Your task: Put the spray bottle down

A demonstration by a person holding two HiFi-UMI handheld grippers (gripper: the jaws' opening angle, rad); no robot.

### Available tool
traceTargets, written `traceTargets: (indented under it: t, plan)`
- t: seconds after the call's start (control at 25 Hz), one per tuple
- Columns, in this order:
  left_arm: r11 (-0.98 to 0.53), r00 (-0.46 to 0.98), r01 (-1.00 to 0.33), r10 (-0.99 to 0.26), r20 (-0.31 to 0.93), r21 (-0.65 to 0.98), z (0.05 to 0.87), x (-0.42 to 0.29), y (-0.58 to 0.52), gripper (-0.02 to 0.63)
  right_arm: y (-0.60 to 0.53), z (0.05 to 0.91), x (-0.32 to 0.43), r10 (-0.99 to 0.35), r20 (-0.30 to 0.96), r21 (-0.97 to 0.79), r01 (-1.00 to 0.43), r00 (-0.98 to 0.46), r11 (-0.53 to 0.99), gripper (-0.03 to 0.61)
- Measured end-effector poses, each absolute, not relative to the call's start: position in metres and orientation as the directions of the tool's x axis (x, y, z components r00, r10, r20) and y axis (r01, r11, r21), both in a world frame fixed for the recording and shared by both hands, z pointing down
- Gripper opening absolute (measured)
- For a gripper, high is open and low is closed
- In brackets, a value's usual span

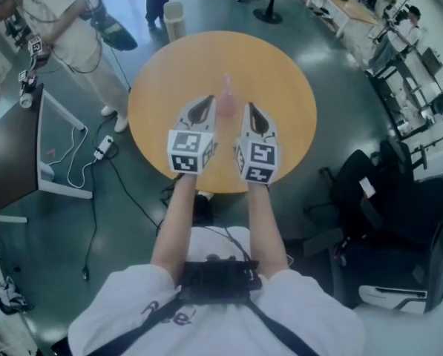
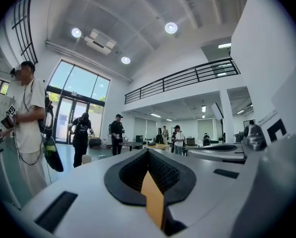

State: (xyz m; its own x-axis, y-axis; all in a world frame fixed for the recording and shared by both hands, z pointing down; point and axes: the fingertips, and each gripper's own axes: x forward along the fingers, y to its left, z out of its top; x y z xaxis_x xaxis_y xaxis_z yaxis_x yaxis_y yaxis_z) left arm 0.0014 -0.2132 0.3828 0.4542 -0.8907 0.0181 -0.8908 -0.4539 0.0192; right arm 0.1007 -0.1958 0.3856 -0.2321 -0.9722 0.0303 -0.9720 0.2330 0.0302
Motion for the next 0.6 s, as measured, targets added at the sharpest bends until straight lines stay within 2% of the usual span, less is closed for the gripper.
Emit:
traceTargets:
  t: [0.2, 0.6]
  plan:
    - [-0.445, 0.446, -0.895, -0.895, 0.025, 0.014, 0.383, 0.007, -0.177, 0.012, -0.158, 0.37, 0.1, -0.967, -0.001, 0.035, -0.966, -0.256, 0.256, 0.012]
    - [-0.482, 0.482, -0.876, -0.876, -0.014, -0.03, 0.363, 0.033, -0.141, 0.012, -0.121, 0.355, 0.136, -0.977, -0.055, 0.049, -0.978, -0.206, 0.204, 0.012]
